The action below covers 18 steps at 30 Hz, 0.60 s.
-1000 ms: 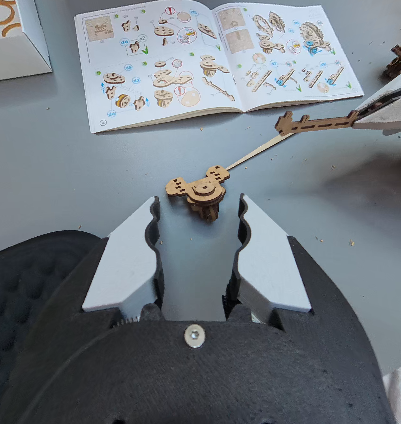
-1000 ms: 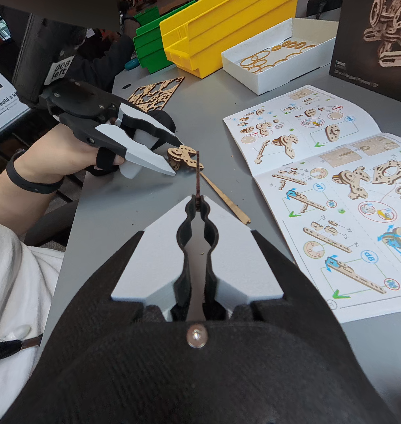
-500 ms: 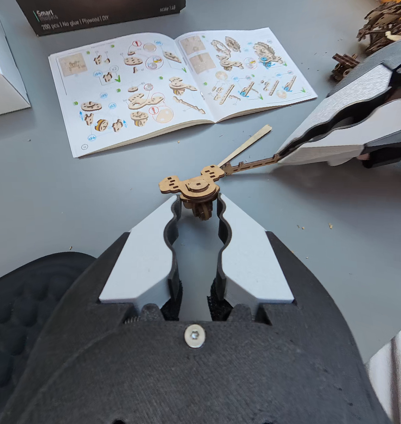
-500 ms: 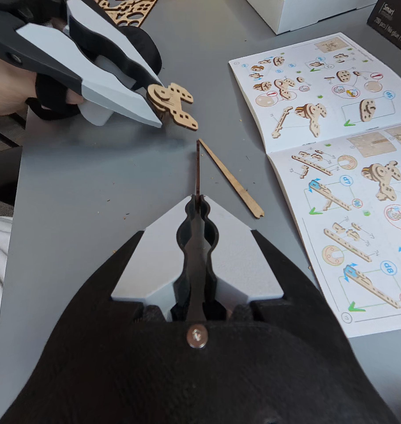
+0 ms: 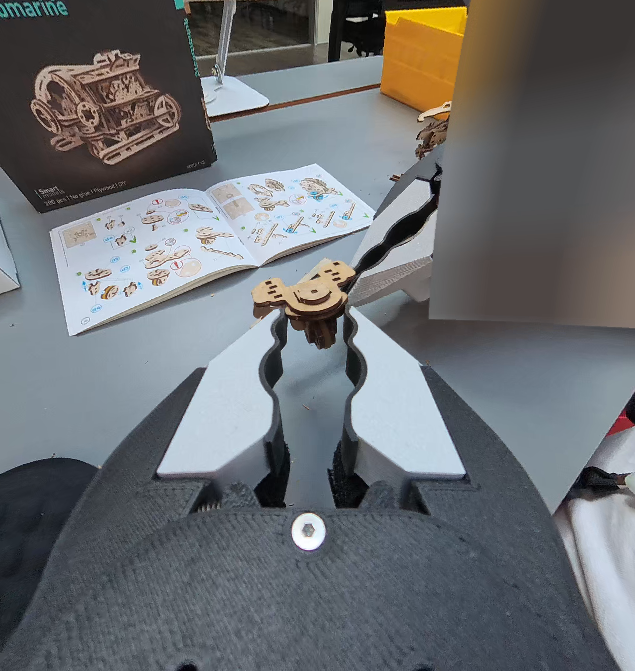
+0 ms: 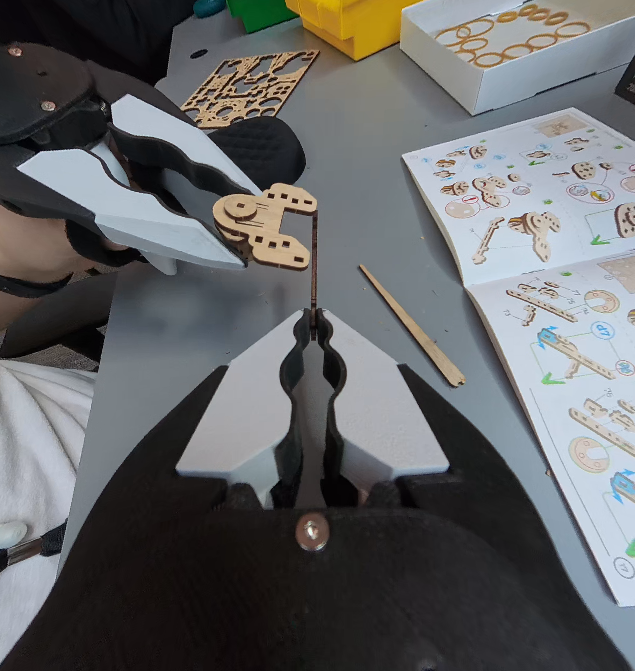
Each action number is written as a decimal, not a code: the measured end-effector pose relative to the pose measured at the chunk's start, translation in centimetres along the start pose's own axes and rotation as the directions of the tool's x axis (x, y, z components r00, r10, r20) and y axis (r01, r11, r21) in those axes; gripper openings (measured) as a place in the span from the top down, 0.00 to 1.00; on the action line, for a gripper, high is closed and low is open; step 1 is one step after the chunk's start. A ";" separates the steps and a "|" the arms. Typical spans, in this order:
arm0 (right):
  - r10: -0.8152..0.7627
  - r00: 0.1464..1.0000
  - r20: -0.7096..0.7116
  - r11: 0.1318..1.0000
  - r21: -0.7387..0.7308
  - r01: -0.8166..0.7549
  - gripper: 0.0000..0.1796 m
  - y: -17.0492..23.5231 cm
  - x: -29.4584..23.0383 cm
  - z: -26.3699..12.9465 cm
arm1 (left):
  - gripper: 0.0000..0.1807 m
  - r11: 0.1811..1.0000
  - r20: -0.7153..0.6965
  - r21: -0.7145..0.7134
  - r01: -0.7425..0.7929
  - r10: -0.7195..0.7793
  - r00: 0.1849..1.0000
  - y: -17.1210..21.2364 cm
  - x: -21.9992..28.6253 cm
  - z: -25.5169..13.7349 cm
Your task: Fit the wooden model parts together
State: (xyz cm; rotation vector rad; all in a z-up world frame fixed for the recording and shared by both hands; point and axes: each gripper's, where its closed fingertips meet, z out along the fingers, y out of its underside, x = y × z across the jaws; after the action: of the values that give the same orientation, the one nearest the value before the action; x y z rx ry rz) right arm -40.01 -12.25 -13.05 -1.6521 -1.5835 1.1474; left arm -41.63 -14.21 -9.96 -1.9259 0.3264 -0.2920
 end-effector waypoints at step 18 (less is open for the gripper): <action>-0.112 0.993 -0.028 0.984 0.138 0.115 0.99 -2.8 -0.8 -1.2 | 0.84 0.954 0.159 0.045 -0.296 0.286 0.945 -1.7 0.8 0.4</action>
State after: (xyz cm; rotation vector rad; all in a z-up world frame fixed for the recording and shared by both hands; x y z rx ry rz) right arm -40.31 -12.50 -9.91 -1.4603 -1.5277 1.1512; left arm -40.60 -13.57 -8.44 -1.7909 0.4873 0.0383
